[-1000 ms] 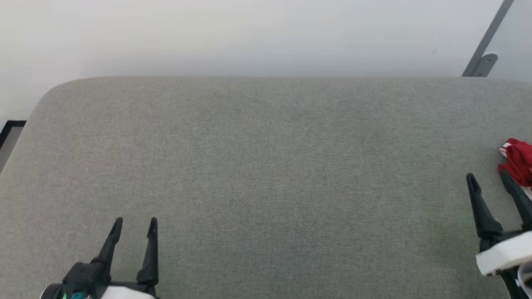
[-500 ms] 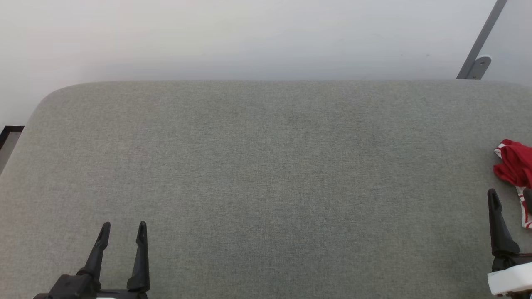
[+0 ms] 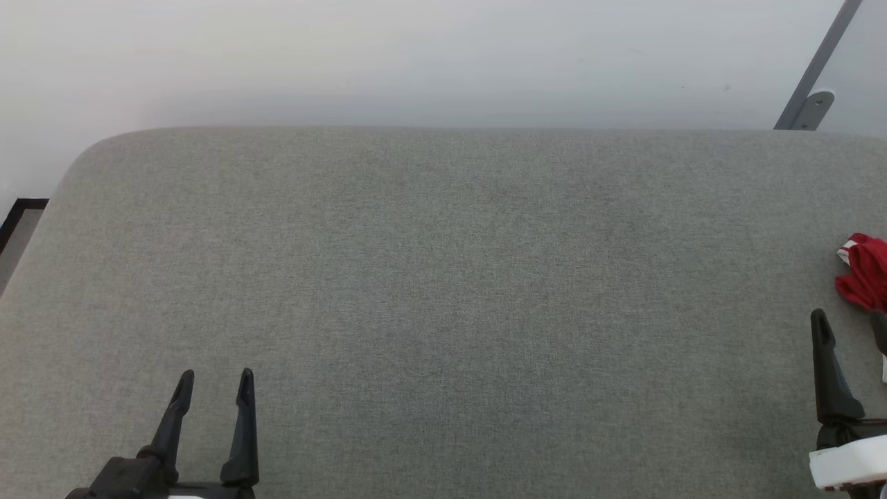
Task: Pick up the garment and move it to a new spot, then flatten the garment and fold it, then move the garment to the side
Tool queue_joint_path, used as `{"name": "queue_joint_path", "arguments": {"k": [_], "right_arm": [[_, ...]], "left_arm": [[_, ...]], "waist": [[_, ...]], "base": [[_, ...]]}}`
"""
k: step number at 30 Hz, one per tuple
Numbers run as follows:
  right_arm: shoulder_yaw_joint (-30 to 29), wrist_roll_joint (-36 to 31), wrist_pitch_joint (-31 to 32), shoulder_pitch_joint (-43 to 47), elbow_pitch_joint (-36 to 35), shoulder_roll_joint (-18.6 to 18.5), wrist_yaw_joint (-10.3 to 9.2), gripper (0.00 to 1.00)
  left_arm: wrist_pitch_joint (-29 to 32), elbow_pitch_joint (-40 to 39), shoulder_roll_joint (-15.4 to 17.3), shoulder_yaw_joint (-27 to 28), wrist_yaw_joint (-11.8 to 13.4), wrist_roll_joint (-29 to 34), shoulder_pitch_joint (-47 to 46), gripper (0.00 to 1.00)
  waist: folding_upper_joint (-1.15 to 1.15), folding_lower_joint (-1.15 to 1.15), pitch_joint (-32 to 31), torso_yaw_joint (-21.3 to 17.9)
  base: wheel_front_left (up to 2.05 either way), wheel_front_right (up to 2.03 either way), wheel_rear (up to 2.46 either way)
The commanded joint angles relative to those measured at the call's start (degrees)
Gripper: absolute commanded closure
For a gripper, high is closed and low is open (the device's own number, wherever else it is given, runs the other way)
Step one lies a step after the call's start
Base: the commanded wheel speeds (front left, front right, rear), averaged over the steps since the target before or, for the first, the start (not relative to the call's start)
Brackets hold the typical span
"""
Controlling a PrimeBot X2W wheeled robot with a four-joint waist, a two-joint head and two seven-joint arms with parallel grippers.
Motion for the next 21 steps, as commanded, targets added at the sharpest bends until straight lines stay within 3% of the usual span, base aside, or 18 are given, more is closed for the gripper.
{"name": "queue_joint_path", "arguments": {"k": [1, 21], "right_arm": [[-0.05, -0.13, 0.07, 0.25, -0.37, 0.3, -0.03, 0.0], [1.11, 1.08, -0.2, -1.36, 0.7, 1.26, -0.03, 0.0]], "left_arm": [[-0.14, 0.06, 0.0, -0.08, -0.09, -0.34, -0.34, 0.0], [-0.14, 0.32, -0.18, -0.32, -0.09, -0.49, -0.88, 0.0]], "waist": [[0.0, 0.0, 0.07, -0.03], [0.0, 0.0, 0.45, -0.21]], "base": [[0.0, 0.0, 0.0], [0.0, 0.0, 0.0]]}}
